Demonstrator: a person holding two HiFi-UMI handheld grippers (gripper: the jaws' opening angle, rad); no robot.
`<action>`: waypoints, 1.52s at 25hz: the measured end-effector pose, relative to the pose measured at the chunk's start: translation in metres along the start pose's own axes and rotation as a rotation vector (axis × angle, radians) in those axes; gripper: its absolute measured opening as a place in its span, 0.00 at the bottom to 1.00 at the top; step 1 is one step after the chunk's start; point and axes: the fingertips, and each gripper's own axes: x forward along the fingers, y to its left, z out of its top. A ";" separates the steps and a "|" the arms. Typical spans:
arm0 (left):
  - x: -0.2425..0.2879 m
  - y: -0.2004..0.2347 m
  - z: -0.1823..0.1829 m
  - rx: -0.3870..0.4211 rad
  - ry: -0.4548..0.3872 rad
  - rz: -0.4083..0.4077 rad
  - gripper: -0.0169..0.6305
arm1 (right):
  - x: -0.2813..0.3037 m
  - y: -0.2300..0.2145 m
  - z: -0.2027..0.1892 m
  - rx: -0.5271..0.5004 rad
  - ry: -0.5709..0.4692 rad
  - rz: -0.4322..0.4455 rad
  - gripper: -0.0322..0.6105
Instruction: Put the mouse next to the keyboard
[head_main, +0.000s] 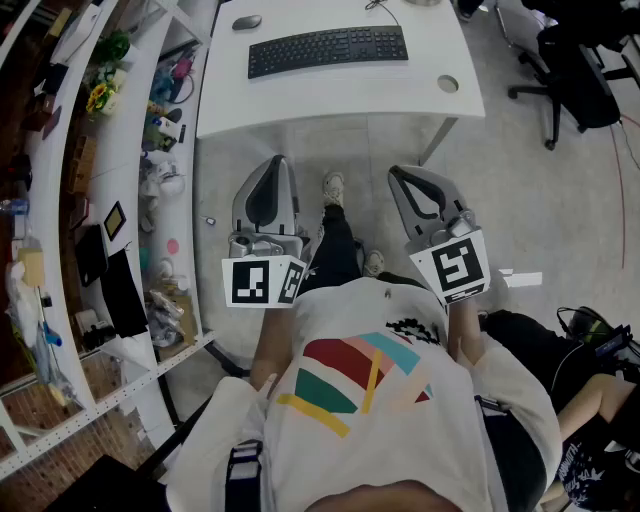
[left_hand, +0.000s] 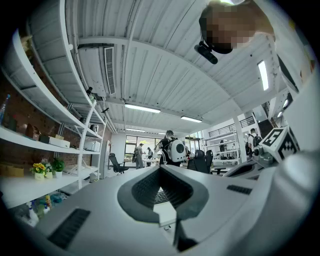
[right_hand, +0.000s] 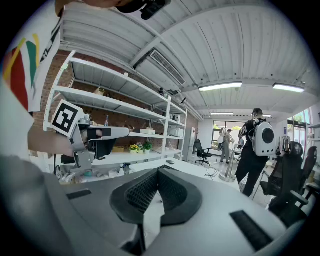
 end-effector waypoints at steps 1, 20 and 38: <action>0.009 0.010 -0.003 -0.008 -0.001 0.000 0.09 | 0.011 -0.003 -0.001 -0.006 0.007 -0.007 0.06; 0.303 0.224 -0.029 -0.143 -0.056 -0.113 0.09 | 0.318 -0.190 0.058 0.136 0.016 -0.135 0.06; 0.378 0.327 -0.081 -0.086 0.068 0.094 0.09 | 0.495 -0.212 0.055 0.229 0.094 0.174 0.07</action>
